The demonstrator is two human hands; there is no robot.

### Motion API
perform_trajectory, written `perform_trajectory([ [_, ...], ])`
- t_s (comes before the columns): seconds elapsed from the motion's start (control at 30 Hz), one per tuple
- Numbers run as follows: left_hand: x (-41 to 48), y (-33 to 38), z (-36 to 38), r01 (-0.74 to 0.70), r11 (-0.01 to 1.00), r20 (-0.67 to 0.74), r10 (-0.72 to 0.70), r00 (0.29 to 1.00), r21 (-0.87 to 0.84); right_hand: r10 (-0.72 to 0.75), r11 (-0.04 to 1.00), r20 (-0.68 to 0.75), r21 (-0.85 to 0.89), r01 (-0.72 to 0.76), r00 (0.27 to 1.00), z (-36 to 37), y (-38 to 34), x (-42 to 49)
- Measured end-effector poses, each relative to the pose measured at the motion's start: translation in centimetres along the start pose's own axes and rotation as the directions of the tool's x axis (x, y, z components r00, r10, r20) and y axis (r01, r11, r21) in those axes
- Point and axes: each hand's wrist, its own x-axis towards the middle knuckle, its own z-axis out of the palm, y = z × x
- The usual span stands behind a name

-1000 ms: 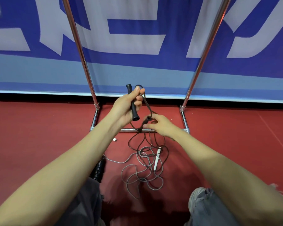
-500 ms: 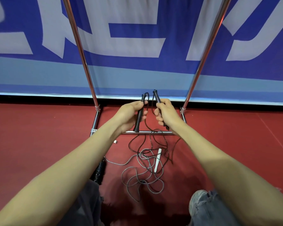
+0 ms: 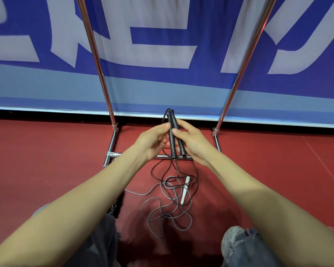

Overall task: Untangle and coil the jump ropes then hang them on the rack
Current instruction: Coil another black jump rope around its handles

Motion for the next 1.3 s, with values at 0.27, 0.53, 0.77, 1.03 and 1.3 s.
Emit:
perform_trajectory([
  [0.27,-0.1,0.7,-0.5,-0.137,0.909,-0.101,0.191,0.976,0.393,0.095,0.995,0.057,-0.034,-0.094,0.994,-1.0,-0.3,-0.5],
  [0.53,-0.3,2.7,-2.0,-0.293,0.691,0.175,0.239,0.955,0.661,0.192,0.973,0.277,-0.178,-0.147,0.941,-3.3,-2.3,-2.2],
  [0.77,-1.3,4.5,-2.5,-0.299,0.795,0.329,0.134,0.935,0.528,0.260,0.945,0.316,-0.278,-0.173,0.912,-5.3,-3.9,-2.9],
  [1.03,-0.6,4.4,-2.5,-0.286,0.824,0.290,0.155,0.944,0.490,0.289,0.928,0.316,-0.324,-0.183,0.904,-6.1,-3.1,-2.6],
  [1.3,-0.9,3.9,-1.7,-0.357,0.759,0.399,0.140,0.906,0.545,0.398,0.886,0.327,-0.379,-0.267,0.857,-4.8,-1.9,-2.8],
])
